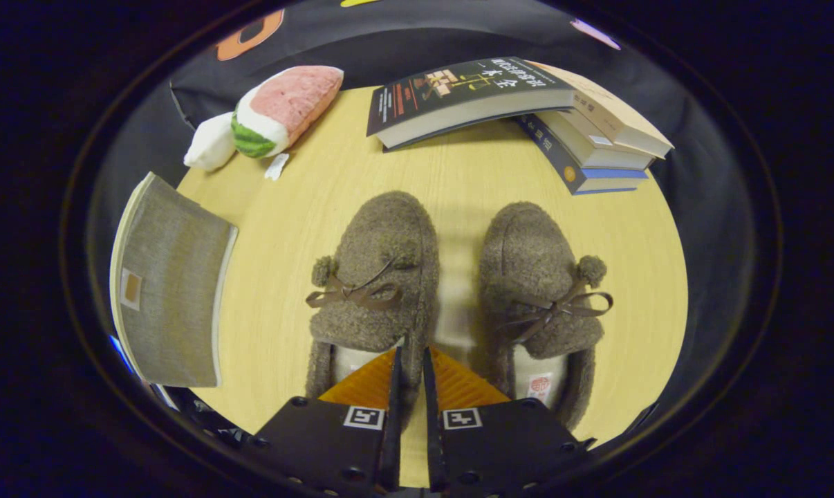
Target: Open the storage box then place both shoes into the box .Put the left shoe in first, then the right shoe, with the right side of both shoes facing outward in a uniform manner.
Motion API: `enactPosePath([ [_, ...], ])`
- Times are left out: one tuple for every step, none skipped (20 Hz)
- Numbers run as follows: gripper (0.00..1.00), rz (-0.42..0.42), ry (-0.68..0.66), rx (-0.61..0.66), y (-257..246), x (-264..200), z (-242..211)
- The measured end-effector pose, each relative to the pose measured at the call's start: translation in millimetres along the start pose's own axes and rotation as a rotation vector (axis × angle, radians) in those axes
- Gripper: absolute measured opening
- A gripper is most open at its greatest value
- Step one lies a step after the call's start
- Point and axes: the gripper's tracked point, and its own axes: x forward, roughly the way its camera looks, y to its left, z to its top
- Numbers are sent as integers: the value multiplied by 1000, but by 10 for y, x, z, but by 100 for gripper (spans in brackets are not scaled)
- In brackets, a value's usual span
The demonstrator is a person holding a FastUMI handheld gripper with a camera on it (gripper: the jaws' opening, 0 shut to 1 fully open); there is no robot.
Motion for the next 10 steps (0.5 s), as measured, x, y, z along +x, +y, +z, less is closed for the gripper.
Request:
enactPosePath([
  [16,2,6,40,2,22,22],
  [9,9,4,66,-2,11,12],
  [9,17,14,66,2,12,3],
  [9,20,2,60,-6,6,24],
  [8,27,11,69,2,0,25],
  [1,39,17,81,2,-1,-19],
  [1,54,24,102,3,-14,-34],
  [1,64,28,126,-8,-39,-45],
  [1,70,33,140,-15,-83,-55],
  [1,79,32,148,-25,-136,-59],
])
